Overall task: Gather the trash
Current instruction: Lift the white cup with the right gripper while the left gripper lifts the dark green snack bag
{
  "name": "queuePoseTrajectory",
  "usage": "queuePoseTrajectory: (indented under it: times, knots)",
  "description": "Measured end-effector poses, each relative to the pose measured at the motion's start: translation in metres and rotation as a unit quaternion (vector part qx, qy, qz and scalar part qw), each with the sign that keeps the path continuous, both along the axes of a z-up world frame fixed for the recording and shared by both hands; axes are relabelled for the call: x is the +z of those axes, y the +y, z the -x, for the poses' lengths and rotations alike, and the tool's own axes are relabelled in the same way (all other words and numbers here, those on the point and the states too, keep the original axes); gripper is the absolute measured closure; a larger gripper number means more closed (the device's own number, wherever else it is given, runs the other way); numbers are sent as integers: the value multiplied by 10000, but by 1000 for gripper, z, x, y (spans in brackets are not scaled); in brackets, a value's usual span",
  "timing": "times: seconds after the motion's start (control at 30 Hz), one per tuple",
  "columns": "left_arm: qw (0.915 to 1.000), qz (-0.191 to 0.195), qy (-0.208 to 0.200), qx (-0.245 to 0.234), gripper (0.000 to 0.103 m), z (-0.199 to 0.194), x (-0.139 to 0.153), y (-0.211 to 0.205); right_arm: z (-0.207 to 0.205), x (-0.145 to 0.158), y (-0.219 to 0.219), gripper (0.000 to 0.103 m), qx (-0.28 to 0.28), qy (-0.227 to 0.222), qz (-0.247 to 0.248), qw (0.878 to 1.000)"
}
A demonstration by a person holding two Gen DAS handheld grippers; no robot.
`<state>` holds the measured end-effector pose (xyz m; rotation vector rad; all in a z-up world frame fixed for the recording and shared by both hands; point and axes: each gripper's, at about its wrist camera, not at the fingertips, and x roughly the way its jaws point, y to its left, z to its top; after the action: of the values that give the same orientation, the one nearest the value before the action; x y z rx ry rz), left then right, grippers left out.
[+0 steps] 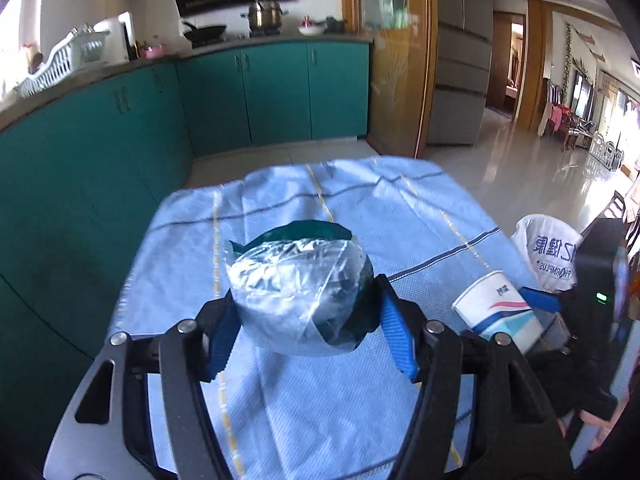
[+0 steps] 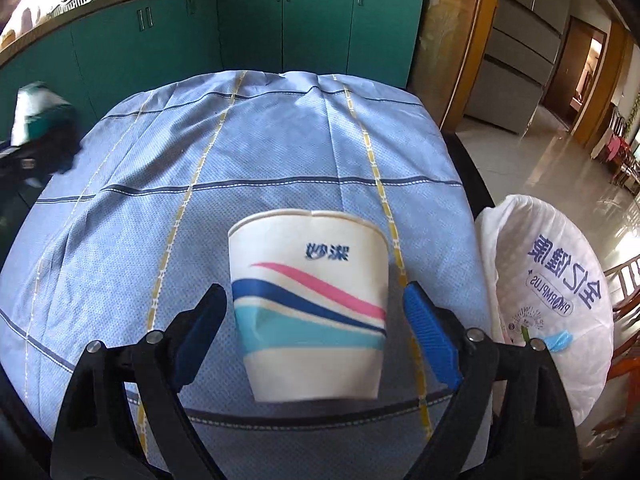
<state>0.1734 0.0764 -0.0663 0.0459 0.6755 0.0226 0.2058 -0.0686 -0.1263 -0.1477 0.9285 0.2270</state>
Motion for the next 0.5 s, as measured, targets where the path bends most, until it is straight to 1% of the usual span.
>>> queuePoseTrajectory:
  times: [0.07, 0.13, 0.17, 0.3, 0.5]
  knots:
    - [9999, -69, -81, 26, 39, 10, 7, 0, 0, 1, 1, 16, 23, 19, -111, 9999]
    - [9999, -72, -149, 17, 38, 17, 12, 1, 3, 3, 3, 24, 79, 40, -229, 9997]
    - [9998, -77, -167, 12, 38, 20, 14, 0, 6, 4, 4, 27, 104, 18, -204, 9997]
    - [9997, -157, -204, -46, 38, 29, 15, -5, 16, 8, 5, 29, 154, -23, -227, 9996]
    - [9995, -149, -84, -251, 38, 40, 7, -17, 35, 18, -15, 29, -109, -98, -351, 9993]
